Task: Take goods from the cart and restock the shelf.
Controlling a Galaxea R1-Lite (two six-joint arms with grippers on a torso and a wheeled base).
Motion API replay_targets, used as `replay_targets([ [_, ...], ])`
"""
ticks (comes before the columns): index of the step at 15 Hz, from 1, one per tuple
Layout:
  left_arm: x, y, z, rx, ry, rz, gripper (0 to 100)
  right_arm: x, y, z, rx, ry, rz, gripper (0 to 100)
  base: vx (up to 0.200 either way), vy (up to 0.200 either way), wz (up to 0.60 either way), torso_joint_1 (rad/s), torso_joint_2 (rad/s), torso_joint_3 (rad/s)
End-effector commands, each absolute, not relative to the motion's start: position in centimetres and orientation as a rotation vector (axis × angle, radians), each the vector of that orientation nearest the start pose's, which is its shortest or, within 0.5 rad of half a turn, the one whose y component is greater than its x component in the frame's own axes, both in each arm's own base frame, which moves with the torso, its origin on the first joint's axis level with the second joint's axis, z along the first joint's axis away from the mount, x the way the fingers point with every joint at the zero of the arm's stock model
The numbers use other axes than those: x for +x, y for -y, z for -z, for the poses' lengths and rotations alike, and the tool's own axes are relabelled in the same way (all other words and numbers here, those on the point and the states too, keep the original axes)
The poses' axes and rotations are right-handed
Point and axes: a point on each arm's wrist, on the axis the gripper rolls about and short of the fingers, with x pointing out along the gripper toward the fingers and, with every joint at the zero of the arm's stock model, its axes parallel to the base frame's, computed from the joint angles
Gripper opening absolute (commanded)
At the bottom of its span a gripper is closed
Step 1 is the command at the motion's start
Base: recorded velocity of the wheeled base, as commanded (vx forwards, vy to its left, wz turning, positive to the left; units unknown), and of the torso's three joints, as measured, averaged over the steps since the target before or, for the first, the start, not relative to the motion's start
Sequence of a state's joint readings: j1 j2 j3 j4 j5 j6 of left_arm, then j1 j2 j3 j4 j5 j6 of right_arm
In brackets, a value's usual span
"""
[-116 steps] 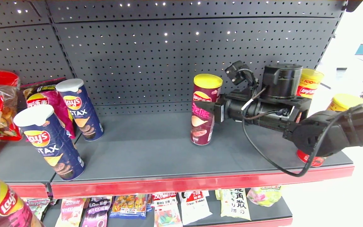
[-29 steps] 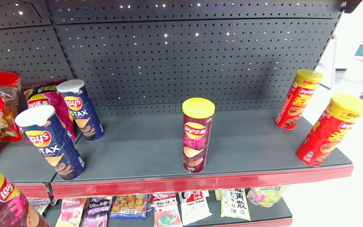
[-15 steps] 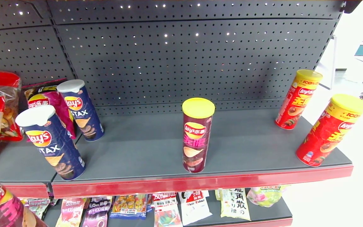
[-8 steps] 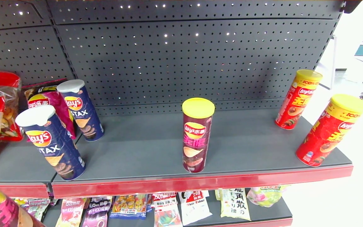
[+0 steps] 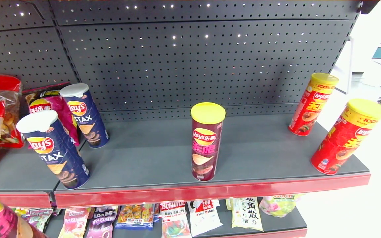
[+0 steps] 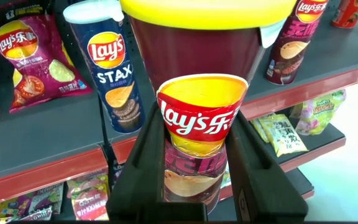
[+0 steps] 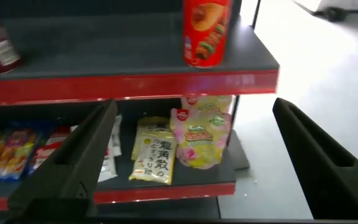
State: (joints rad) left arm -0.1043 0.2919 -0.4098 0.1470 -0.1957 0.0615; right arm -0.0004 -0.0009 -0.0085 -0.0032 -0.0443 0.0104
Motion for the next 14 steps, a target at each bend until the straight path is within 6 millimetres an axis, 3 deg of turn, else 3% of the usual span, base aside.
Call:
replay_targets([
  [1, -2.35, 0.19, -17.75, 0.06, -0.009, 0.3, 0, -2.28, 0.04, -7.58, -0.006, 0.003, 0.017, 100, 0.0, 0.0, 0.0, 0.0, 0.0, 0.0],
  [14, -2.08, 0.24, -17.34, 0.059, -0.034, 0.311, 0, -2.28, -0.08, -7.58, -0.009, 0.003, -0.037, 100, 0.0, 0.0, 0.0, 0.0, 0.0, 0.0],
])
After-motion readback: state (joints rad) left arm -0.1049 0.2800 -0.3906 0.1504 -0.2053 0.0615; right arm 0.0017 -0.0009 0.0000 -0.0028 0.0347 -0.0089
